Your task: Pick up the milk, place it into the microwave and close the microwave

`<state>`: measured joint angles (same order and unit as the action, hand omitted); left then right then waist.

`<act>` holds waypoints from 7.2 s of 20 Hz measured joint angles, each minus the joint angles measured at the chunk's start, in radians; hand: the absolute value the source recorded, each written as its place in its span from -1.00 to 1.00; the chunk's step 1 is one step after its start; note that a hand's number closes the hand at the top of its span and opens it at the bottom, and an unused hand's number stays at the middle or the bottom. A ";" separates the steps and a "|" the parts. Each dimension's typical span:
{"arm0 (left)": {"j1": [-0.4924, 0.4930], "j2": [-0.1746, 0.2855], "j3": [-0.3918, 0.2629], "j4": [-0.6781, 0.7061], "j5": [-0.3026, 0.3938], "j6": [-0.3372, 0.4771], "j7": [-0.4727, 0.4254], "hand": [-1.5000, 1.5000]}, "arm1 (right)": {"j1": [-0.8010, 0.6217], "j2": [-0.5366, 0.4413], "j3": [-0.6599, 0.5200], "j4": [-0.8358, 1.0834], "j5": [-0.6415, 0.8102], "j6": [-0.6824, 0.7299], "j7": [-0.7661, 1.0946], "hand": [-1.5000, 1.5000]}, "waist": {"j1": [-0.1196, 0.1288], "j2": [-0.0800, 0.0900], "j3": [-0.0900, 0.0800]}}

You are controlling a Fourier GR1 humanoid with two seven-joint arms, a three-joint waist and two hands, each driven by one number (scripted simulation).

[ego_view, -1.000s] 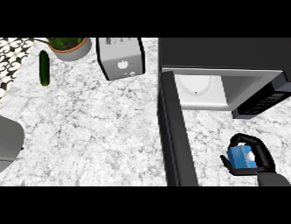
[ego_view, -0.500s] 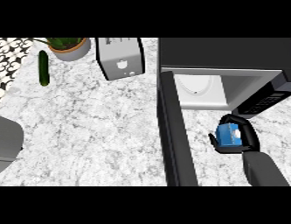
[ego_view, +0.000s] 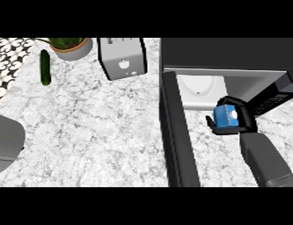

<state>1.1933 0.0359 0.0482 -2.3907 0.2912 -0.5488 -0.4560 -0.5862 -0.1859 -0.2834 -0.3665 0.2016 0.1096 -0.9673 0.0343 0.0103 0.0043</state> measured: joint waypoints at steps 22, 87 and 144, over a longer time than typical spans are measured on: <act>-0.152 0.039 0.030 0.026 0.028 0.002 0.017 -1.00 | -0.036 0.014 -0.009 0.081 -0.020 -0.222 -0.018 1.00 | 0.016 -0.007 -0.011; -0.395 0.163 0.061 0.075 0.079 0.050 0.191 -1.00 | -0.313 -0.030 0.167 -0.013 0.011 -0.573 0.354 -1.00 | 0.140 0.052 -0.003; -1.051 -0.034 -0.483 0.753 -0.544 0.217 0.269 1.00 | 0.674 -0.137 0.077 -0.576 -0.307 0.287 0.176 -1.00 | -0.078 -0.016 -0.007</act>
<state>0.1423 0.0021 -0.4350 -1.6376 -0.2529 -0.3317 -0.1865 0.0876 -0.3232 -0.2062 -0.9422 -0.1051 0.3963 -0.7909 -0.0434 -0.0058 -0.0028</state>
